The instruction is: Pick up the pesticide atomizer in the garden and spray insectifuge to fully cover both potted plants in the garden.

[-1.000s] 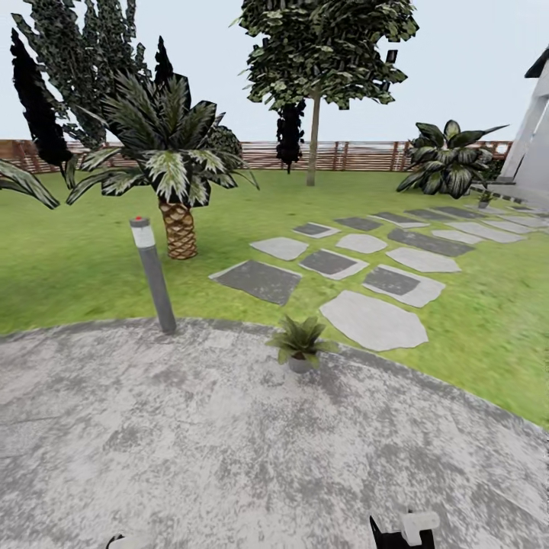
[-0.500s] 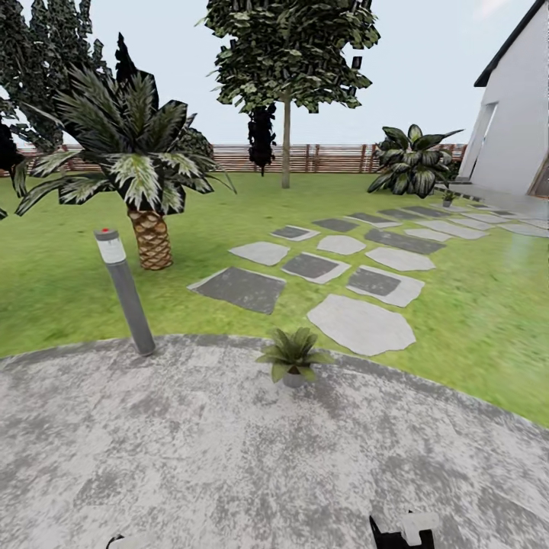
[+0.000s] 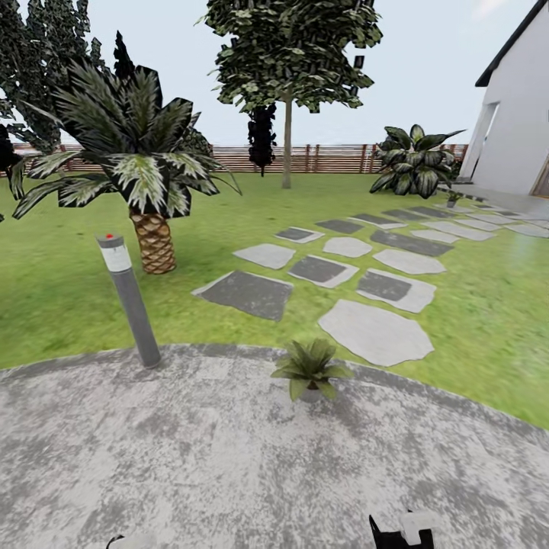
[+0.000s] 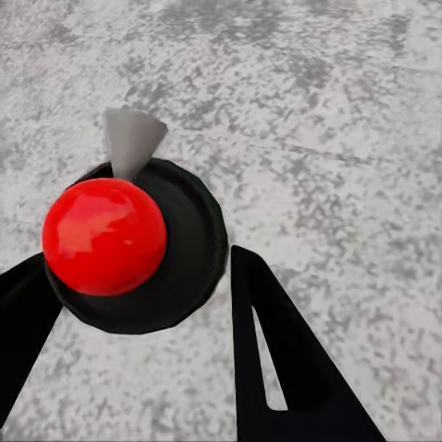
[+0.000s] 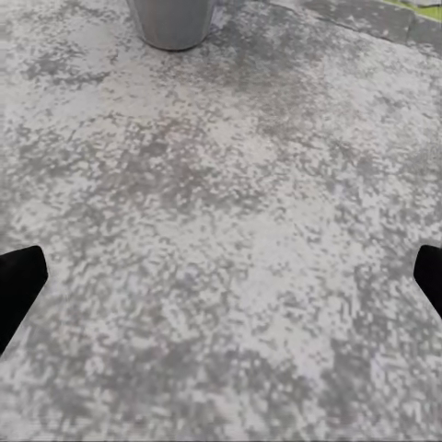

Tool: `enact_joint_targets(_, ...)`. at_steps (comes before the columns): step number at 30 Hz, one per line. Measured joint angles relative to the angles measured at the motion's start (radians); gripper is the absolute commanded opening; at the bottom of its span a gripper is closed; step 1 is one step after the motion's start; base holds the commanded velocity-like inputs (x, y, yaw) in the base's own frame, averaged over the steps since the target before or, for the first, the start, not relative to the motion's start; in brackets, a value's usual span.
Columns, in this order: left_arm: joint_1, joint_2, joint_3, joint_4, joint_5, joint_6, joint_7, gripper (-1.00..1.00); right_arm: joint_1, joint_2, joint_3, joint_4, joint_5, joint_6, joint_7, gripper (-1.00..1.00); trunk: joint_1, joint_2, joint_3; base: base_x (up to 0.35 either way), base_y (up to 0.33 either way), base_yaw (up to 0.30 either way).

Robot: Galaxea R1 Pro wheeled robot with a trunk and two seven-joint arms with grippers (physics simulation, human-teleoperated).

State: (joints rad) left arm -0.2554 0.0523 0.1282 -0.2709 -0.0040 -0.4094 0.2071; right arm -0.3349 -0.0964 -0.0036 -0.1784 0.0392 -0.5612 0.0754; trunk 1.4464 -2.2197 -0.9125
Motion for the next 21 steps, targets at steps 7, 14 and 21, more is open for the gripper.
enact_joint_targets(7, 0.0, 0.0, 0.0, 0.0, 0.0, 0.0, 0.0, -1.0, 0.0, 0.0, -0.001, 0.001, 0.0, 0.001, 0.0, 1.0, 0.0, 0.0, 0.0, 0.243, 0.238, -0.222)
enact_joint_targets(14, 0.0, 0.0, 0.0, 0.0, 0.0, 0.0, 0.0, -1.0, 0.0, 0.0, -0.001, 0.001, 0.001, 0.001, 0.0, 1.0, 0.0, 0.0, 0.003, 0.243, 0.238, -0.262)
enact_joint_targets(21, 0.0, 0.0, 0.0, 0.0, 0.0, 0.0, 0.0, -1.0, 0.0, 0.0, 0.0, 0.001, 0.001, 0.002, 0.0, 1.0, 0.0, 0.0, 0.007, 0.243, 0.236, -0.265)
